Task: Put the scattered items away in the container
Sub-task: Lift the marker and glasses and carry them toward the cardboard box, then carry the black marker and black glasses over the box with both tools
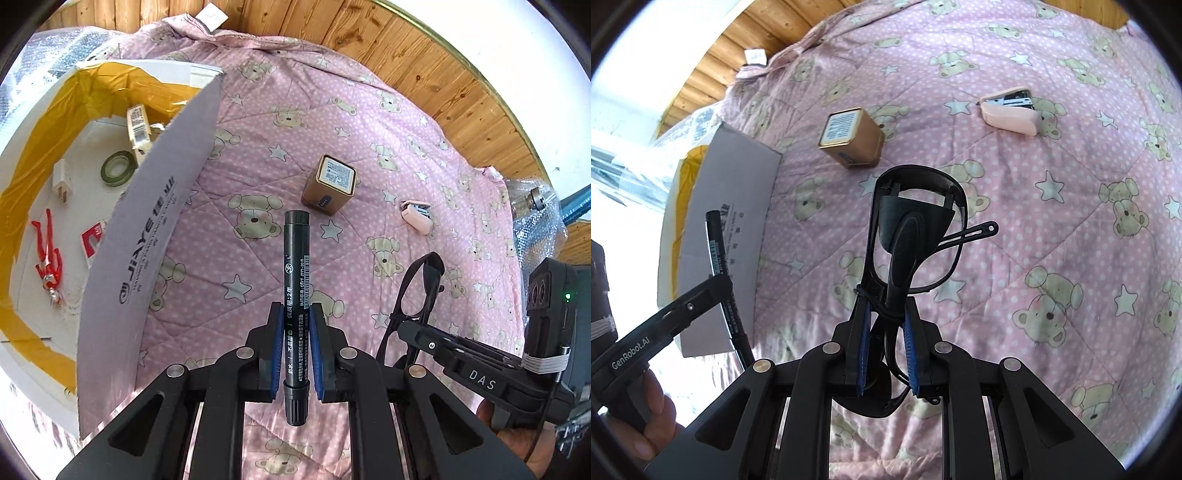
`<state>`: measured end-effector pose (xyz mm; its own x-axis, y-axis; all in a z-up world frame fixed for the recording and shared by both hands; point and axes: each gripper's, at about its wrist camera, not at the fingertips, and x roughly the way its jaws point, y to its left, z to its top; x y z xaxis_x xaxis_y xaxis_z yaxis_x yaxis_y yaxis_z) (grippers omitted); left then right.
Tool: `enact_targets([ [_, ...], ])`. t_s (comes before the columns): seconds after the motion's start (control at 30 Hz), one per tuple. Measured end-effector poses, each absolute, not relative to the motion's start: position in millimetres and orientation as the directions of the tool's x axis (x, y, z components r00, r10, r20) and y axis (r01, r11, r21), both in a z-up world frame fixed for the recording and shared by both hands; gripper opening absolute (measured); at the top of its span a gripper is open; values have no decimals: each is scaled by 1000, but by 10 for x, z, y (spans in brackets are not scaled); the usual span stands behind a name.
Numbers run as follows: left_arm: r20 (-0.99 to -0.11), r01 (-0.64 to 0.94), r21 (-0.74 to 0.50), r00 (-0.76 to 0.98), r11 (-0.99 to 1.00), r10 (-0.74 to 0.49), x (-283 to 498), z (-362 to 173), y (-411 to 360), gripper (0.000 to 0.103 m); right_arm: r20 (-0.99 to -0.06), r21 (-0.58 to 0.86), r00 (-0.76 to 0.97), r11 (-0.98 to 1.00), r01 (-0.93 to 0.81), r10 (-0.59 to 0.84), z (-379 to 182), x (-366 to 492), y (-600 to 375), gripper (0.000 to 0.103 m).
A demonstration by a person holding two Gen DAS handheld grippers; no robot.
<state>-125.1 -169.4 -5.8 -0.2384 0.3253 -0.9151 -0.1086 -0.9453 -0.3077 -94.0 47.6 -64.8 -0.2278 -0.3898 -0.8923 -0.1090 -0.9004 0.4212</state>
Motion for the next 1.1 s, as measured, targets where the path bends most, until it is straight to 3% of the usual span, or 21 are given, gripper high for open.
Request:
enact_targets([
  [1.1, -877, 57, -332, -386, -941, 286, -601, 359, -2485, 14, -855, 455, -201, -877, 155, -479, -228, -793, -522, 18],
])
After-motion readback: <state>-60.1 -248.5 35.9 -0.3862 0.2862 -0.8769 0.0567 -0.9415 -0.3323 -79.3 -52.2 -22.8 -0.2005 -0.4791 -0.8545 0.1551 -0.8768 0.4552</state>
